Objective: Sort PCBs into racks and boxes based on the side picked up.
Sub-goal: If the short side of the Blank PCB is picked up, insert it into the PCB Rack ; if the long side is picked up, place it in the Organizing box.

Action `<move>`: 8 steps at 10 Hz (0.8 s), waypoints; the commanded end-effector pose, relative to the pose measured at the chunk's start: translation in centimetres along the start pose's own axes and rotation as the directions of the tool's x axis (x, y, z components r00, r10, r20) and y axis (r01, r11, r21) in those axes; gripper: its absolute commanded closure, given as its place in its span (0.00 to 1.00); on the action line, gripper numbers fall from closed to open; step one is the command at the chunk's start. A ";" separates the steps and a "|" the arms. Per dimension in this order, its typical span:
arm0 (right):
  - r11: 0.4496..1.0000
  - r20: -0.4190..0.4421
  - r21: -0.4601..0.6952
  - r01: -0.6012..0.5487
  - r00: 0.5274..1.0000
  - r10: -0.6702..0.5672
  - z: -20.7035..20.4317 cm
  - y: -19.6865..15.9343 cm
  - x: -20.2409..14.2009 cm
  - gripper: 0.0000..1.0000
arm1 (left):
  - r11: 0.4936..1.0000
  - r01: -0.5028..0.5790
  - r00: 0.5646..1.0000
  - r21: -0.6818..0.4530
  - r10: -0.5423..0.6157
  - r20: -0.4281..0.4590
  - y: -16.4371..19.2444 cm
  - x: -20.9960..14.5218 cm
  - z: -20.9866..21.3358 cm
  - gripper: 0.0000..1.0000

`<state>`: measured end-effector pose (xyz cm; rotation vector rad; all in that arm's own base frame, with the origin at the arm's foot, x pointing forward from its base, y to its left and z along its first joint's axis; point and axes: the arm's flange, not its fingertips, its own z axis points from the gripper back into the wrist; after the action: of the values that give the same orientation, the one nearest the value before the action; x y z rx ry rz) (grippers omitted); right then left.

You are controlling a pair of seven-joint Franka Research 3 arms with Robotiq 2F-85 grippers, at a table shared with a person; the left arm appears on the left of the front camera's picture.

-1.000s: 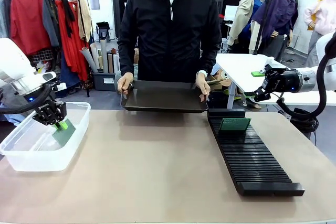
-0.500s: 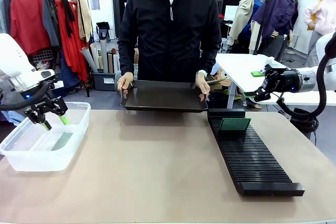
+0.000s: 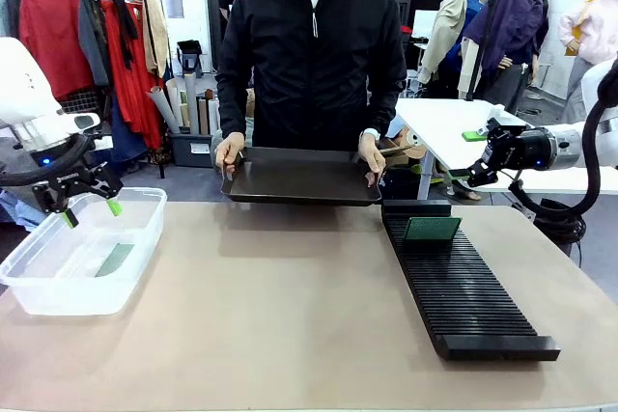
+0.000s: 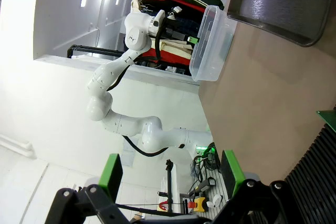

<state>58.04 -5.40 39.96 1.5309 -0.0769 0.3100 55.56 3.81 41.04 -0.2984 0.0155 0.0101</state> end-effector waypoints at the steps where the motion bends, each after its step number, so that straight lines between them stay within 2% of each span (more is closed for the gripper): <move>1: 1.000 0.007 0.013 -0.021 1.000 0.021 -0.1 0.2 0.1 0.00 | 1.000 -0.003 1.000 -0.001 0.003 -0.004 0.4 0.1 -0.2 0.00; 8: 1.000 0.007 0.013 -0.021 1.000 0.021 -0.1 0.2 0.1 0.00 | 1.000 -0.003 1.000 -0.001 0.003 -0.004 0.4 0.1 -0.2 0.00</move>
<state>58.04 -5.40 39.96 1.5309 -0.0769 0.3100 55.64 3.85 40.62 -0.2989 0.0228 0.0118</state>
